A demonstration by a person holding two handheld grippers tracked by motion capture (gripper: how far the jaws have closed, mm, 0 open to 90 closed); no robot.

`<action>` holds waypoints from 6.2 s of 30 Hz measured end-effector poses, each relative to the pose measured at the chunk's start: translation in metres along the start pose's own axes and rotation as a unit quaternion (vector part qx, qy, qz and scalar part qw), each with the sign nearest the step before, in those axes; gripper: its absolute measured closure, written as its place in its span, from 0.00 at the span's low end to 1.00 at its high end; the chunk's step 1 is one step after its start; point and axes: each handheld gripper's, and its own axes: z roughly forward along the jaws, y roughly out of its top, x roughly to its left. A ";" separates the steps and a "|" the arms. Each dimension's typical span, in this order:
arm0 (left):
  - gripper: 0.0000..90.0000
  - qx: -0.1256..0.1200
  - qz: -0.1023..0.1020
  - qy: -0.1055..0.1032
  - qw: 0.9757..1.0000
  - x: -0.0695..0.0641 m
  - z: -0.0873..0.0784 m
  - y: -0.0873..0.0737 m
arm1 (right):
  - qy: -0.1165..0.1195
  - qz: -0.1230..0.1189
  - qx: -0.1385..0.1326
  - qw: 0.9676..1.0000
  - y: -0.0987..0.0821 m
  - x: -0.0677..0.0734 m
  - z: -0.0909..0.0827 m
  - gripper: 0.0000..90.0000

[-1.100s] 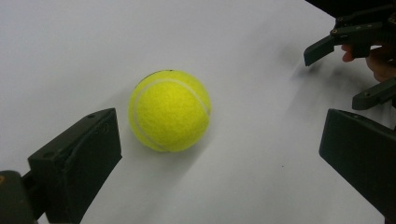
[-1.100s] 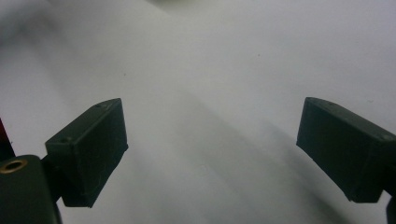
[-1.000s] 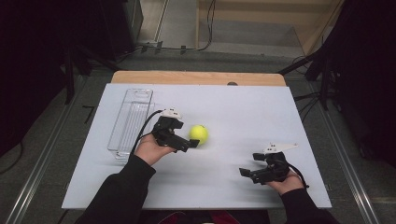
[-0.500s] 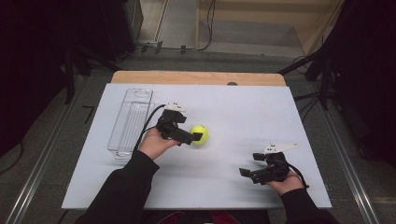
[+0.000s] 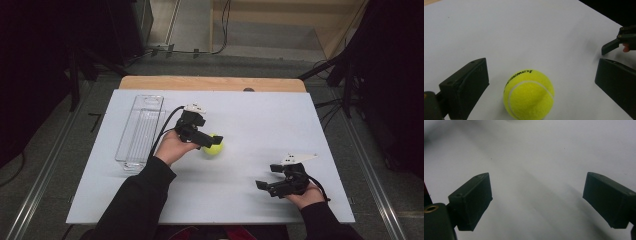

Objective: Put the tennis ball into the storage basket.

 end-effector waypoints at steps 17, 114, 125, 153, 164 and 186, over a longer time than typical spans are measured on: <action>0.00 0.003 0.007 0.000 1.000 -0.003 0.021 -0.003 | 0.004 0.000 -0.002 1.000 0.000 0.000 -0.002 0.08; 0.29 0.047 -0.005 0.015 0.999 -0.010 0.018 -0.019 | 0.004 0.000 -0.003 1.000 0.000 0.000 -0.002 0.08; 0.29 0.057 0.010 0.005 0.998 -0.022 -0.003 -0.003 | 0.004 -0.002 -0.001 1.000 0.000 0.000 -0.001 0.08; 0.29 0.052 0.001 -0.006 0.999 -0.025 -0.027 0.010 | 0.002 0.000 -0.003 1.000 0.000 0.001 -0.002 0.08; 0.29 0.059 -0.004 -0.002 0.998 -0.019 -0.029 0.009 | 0.003 -0.002 -0.005 1.000 0.000 0.001 -0.002 0.08; 0.29 0.047 -0.028 0.018 0.998 0.000 -0.049 0.006 | 0.003 -0.002 -0.005 1.000 0.000 0.001 -0.003 0.08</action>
